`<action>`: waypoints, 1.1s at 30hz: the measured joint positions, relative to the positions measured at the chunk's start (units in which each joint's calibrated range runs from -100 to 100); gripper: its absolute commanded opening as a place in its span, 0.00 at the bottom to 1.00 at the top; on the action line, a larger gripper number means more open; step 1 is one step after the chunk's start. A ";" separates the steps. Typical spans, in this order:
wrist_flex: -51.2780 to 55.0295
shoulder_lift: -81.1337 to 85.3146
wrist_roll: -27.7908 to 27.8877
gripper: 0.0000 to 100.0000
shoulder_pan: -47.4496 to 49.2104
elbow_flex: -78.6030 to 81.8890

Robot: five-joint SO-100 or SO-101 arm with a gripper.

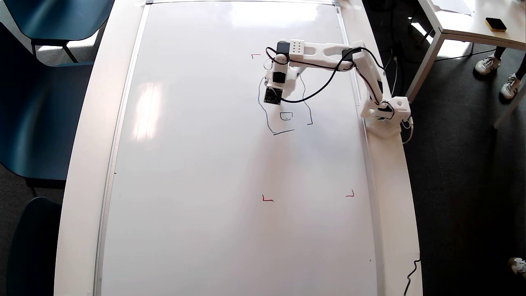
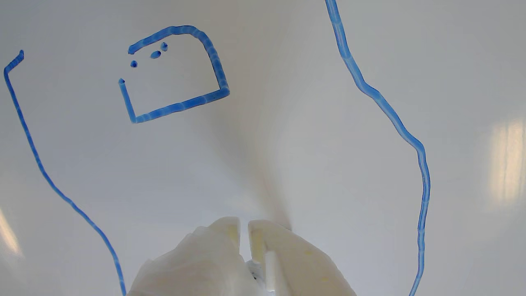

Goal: Draw on a whiteboard a robot head using a pen attached to the gripper

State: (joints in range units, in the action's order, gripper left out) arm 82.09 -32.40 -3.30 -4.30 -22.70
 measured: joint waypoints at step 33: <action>-0.68 5.84 2.48 0.01 -5.20 9.59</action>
State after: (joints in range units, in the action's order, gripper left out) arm 81.42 -26.56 -0.82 -9.50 -13.11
